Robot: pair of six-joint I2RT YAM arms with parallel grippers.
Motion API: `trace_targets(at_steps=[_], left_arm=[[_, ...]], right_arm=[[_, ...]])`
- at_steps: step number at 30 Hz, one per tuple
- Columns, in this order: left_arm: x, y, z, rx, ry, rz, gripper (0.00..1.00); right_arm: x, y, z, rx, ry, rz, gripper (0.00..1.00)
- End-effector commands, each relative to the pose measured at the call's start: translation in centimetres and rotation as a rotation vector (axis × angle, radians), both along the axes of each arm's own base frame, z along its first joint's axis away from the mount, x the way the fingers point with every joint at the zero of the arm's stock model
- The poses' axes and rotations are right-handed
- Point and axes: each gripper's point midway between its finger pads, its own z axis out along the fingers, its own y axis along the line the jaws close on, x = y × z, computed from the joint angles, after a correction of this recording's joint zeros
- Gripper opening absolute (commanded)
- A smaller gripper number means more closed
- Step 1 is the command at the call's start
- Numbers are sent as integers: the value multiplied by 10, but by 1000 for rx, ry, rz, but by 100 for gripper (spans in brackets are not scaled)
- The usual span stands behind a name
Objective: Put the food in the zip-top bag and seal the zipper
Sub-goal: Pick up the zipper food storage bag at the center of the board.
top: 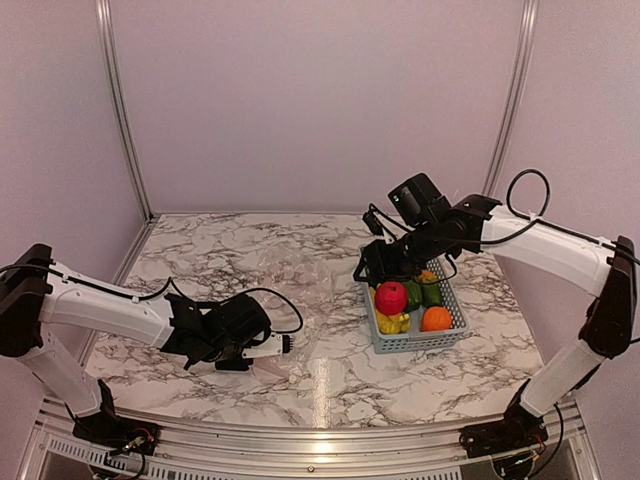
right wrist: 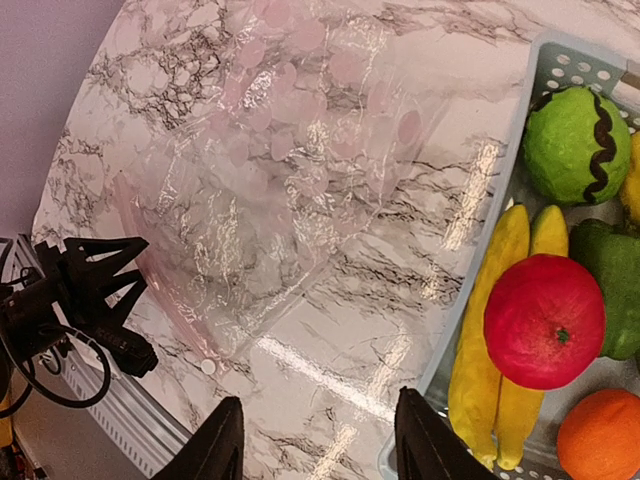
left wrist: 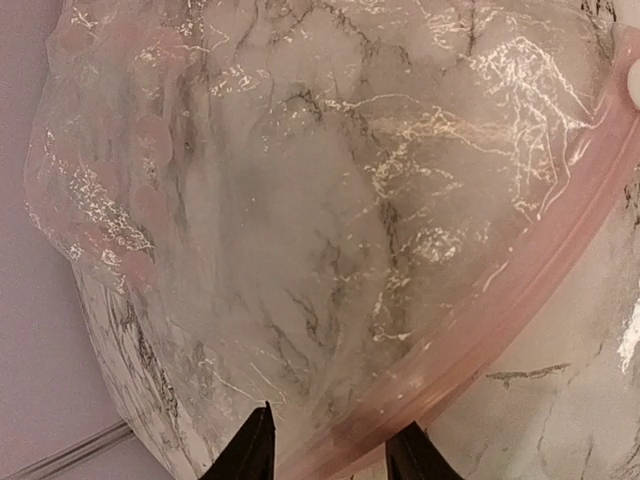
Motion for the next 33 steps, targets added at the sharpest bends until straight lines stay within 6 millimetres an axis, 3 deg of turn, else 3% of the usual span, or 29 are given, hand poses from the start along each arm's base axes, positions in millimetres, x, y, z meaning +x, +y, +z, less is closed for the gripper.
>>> trace_targets(at_steps=[1,10,15,26,33], left_arm=[[-5,-6,-5,4,38,-6,39],[-2,-9,-20,42,-87,-41,41],[6,-13,-16,56,-163,-6,29],[10,-23,16,-91,-112,187,10],[7,-40,61,-344,-2,376,4]], right_arm=[[1,-3,14,36,-24,-17,49],[-1,-6,12,36,-20,-29,49],[-2,-7,12,43,-18,-34,49],[1,-8,17,38,-37,-40,48],[21,-4,41,24,-102,-38,48]])
